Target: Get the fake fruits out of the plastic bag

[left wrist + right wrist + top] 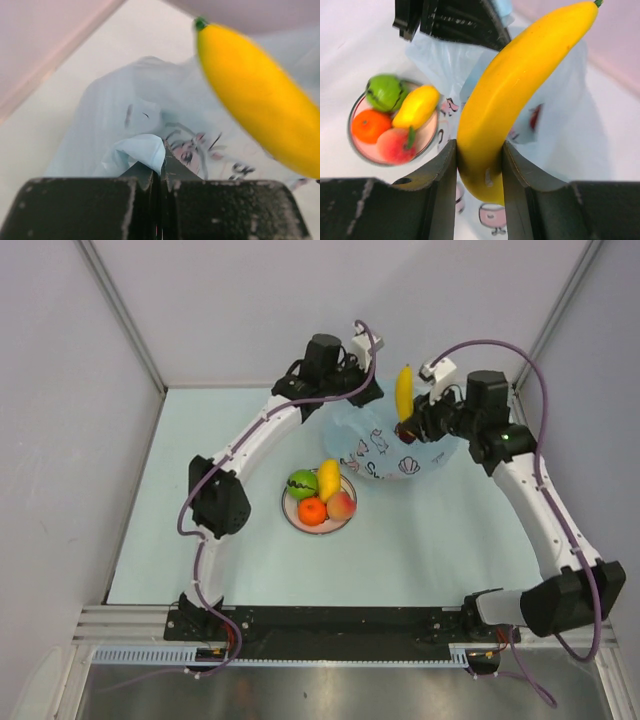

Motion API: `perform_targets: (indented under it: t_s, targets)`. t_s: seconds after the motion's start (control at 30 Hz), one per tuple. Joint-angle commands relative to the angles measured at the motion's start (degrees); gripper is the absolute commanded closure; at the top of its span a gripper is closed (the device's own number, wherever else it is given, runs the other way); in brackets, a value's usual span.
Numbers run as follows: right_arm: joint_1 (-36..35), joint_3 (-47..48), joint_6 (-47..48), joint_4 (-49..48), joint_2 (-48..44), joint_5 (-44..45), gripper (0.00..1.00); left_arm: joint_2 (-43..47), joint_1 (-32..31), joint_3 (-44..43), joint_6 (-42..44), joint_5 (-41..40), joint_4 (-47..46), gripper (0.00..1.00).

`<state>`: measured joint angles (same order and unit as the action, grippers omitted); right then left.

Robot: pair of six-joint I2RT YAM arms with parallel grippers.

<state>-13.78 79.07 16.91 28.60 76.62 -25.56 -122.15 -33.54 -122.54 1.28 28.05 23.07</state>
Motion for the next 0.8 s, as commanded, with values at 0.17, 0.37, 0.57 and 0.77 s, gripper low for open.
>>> perform_targets:
  t_s: [0.17, 0.37, 0.57, 0.77]
  targets:
    - [0.86, 7.50, 1.56, -3.12, -11.40, 9.05, 0.82, -0.38, -2.32, -5.52, -9.98, 5.61, -6.82, 0.60]
    - [-4.48, 7.77, 0.13, 9.26, -13.17, -0.19, 0.82, 9.00, 2.94, 2.47, -9.54, 4.11, -3.91, 0.20]
    - [-26.19, 7.24, 11.03, 18.07, -7.37, 1.65, 0.84, 22.19, 11.91, 13.36, -9.54, 2.71, -3.21, 0.09]
    - [-35.79, 6.89, 13.15, 13.07, 4.64, -0.09, 0.85, 39.59, 17.98, 31.02, -8.57, 2.45, -2.50, 0.07]
